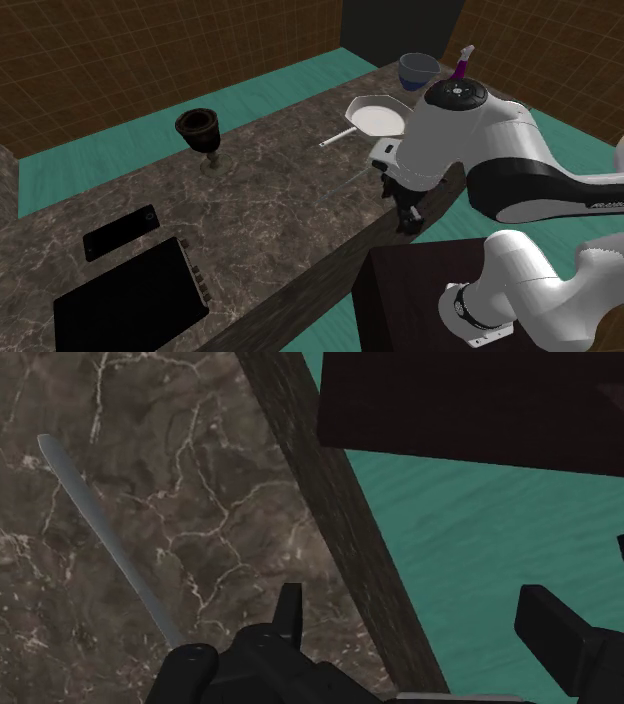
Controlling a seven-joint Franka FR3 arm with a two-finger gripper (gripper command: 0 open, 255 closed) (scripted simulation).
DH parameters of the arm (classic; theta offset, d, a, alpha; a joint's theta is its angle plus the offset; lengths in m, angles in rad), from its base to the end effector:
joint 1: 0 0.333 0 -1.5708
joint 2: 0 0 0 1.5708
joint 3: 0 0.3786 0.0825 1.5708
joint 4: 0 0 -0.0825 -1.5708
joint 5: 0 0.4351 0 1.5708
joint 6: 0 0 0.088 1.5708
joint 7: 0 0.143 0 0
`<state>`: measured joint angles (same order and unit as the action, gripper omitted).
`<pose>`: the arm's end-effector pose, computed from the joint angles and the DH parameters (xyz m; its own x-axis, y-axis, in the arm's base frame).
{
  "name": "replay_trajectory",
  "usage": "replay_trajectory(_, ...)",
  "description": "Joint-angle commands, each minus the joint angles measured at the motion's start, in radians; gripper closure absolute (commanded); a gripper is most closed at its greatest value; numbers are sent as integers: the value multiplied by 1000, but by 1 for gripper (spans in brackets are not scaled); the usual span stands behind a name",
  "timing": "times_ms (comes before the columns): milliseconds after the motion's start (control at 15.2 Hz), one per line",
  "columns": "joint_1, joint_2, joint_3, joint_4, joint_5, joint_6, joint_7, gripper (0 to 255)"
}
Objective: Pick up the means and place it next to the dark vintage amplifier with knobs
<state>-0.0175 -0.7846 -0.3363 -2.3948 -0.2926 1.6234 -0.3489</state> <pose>0.2905 -0.1768 0.5632 0.9937 0.1071 -0.0323 0.1086 -0.9929 0.0485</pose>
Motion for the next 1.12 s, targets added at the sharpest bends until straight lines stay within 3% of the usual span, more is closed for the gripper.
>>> replay_trajectory(0, 9, 36, -64, 24, -32, 23, -99, 0)
replay_trajectory(462, 73, 210, -290, 138, -86, 120, -427, 0)
replay_trajectory(858, 179, 441, -512, 293, -22, 210, -741, 0)
replay_trajectory(1056, 188, 467, -537, 284, -11, 244, -768, 0)
